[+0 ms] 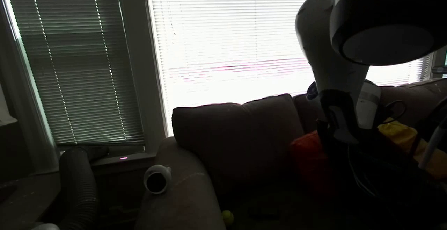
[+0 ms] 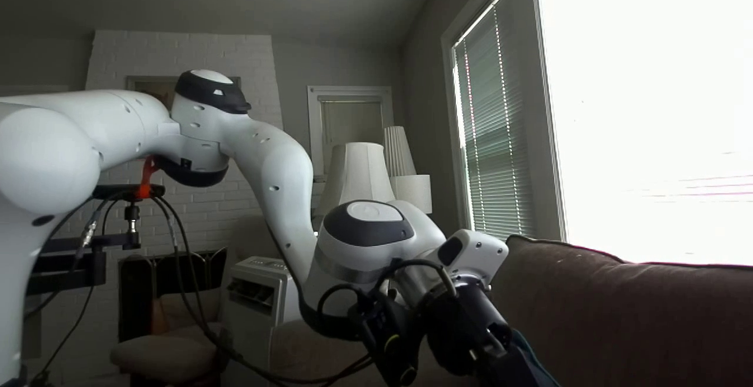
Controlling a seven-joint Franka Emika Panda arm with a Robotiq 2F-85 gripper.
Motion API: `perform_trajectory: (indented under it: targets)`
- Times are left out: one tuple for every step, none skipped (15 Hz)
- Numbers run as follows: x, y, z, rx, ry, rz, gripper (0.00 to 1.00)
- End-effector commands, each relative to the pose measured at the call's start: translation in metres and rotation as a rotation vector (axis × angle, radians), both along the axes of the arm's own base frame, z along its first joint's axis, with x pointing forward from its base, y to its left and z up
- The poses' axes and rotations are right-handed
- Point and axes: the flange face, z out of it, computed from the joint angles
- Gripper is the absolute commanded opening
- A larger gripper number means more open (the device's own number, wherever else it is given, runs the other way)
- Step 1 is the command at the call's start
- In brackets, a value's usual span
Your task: Put the black pillow in front of the orange pillow
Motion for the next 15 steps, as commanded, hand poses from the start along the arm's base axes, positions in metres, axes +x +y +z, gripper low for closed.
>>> perform_trajectory:
  targets:
    - [0.031,-0.013,0.002,-0.144,-0.073,0.075,0.01]
    - [0.035,-0.014,0.0,-0.165,-0.077,0.096,0.01]
    - [0.037,-0.015,-0.005,-0.155,-0.068,0.099,0.01]
    - [0.039,-0.014,-0.012,-0.171,-0.058,0.116,0.01]
    - [0.041,-0.014,-0.016,-0.179,-0.055,0.127,0.01]
    - [0.044,-0.012,-0.018,-0.181,-0.064,0.123,0.25]
    - [0.046,-0.011,-0.02,-0.189,-0.082,0.141,0.31]
    - [0.052,-0.008,-0.017,-0.178,-0.111,0.14,0.36]
    - [0.057,-0.008,-0.012,-0.18,-0.151,0.157,0.44]
    - [0.064,-0.007,0.0,-0.146,-0.201,0.141,0.5]
    - [0.069,-0.006,0.011,-0.11,-0.263,0.14,0.58]
    - [0.075,-0.006,0.026,-0.075,-0.294,0.13,0.64]
    - [0.079,-0.007,0.037,-0.058,-0.33,0.129,0.71]
    - [0.085,-0.008,0.048,-0.041,-0.366,0.127,0.79]
    - [0.089,-0.008,0.058,-0.018,-0.395,0.119,0.85]
